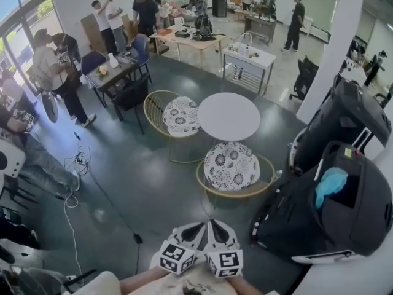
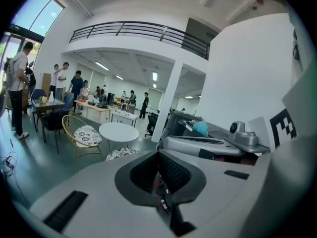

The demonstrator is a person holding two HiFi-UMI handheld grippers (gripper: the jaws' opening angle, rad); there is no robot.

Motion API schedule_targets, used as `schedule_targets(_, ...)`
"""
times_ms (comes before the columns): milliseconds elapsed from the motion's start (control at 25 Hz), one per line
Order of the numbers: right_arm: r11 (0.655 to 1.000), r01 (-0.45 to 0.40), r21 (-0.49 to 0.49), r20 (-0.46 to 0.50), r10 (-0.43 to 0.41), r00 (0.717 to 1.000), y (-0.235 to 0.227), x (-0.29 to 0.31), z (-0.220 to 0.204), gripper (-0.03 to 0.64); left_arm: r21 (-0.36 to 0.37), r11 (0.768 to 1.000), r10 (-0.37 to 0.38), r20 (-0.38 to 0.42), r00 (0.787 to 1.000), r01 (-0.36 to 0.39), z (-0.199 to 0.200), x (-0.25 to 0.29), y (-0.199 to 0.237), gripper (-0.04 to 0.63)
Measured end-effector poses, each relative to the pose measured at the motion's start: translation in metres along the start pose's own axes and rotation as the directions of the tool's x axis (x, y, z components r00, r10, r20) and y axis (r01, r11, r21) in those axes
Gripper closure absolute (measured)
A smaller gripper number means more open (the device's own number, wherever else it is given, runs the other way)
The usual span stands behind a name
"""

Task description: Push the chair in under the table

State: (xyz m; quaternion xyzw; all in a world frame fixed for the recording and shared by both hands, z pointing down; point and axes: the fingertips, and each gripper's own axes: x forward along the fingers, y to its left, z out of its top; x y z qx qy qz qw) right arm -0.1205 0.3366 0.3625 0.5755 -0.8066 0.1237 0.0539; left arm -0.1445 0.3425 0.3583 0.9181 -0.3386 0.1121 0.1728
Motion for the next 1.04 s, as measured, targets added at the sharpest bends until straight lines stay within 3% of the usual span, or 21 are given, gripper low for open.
schedule_targets(1040, 1.000, -0.017, 0.002, -0.061, 0.017, 0.998, 0.005, 0.006, -0.010, 0.607, -0.035, 0.999, 0.031, 0.010, 0.999, -0.031, 0.001, -0.006, 0.012, 0.586)
